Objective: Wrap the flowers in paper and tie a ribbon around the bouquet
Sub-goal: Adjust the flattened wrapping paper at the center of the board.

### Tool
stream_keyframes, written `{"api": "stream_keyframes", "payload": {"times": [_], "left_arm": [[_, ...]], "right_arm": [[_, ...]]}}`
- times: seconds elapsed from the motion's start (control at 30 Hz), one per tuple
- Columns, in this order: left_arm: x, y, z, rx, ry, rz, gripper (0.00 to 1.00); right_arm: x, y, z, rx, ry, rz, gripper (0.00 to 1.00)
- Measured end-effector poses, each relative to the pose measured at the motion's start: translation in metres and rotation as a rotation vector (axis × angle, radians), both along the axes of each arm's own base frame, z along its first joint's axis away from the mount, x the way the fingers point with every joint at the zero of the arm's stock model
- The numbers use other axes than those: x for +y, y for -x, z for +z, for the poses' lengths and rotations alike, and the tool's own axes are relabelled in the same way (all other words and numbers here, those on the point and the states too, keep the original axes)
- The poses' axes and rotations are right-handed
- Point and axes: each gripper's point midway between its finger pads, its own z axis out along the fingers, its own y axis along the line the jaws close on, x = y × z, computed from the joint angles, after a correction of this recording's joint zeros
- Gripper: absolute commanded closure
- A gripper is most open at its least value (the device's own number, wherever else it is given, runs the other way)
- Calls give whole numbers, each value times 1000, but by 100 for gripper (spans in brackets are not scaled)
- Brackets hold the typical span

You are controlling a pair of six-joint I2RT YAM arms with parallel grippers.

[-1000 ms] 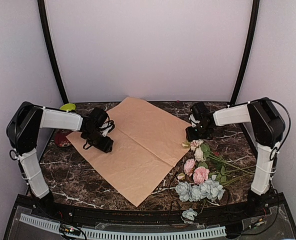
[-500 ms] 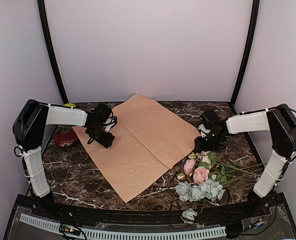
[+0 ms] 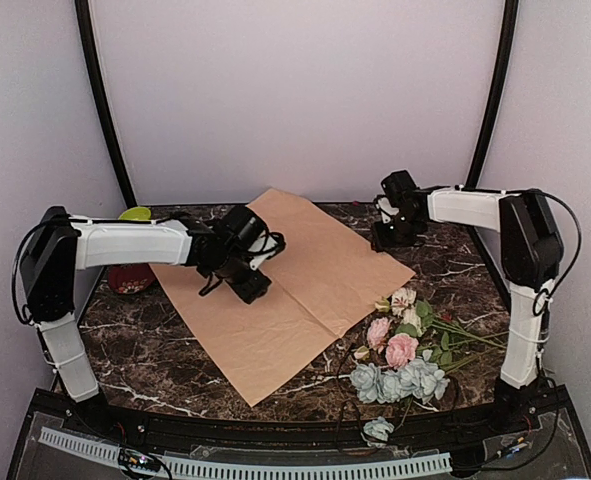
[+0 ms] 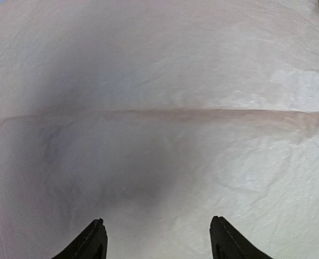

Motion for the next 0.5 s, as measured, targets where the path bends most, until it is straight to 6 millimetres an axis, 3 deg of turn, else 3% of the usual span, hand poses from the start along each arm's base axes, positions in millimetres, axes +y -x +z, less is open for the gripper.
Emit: {"api": "stream_keyframes", "payload": {"times": [0.07, 0.17, 0.3, 0.5], "left_arm": [[-36, 23, -13, 20, -14, -95, 34], [-65, 47, -40, 65, -56, -179, 35], [-71, 68, -65, 122, -116, -230, 35], [-64, 91, -71, 165, -169, -262, 35]], "right_arm": [[-3, -5, -29, 48, 49, -1, 45], [-12, 6, -71, 136, 109, 0, 44], [-25, 16, -71, 130, 142, -26, 44], [-51, 62, -71, 161, 173, -75, 44]]}}
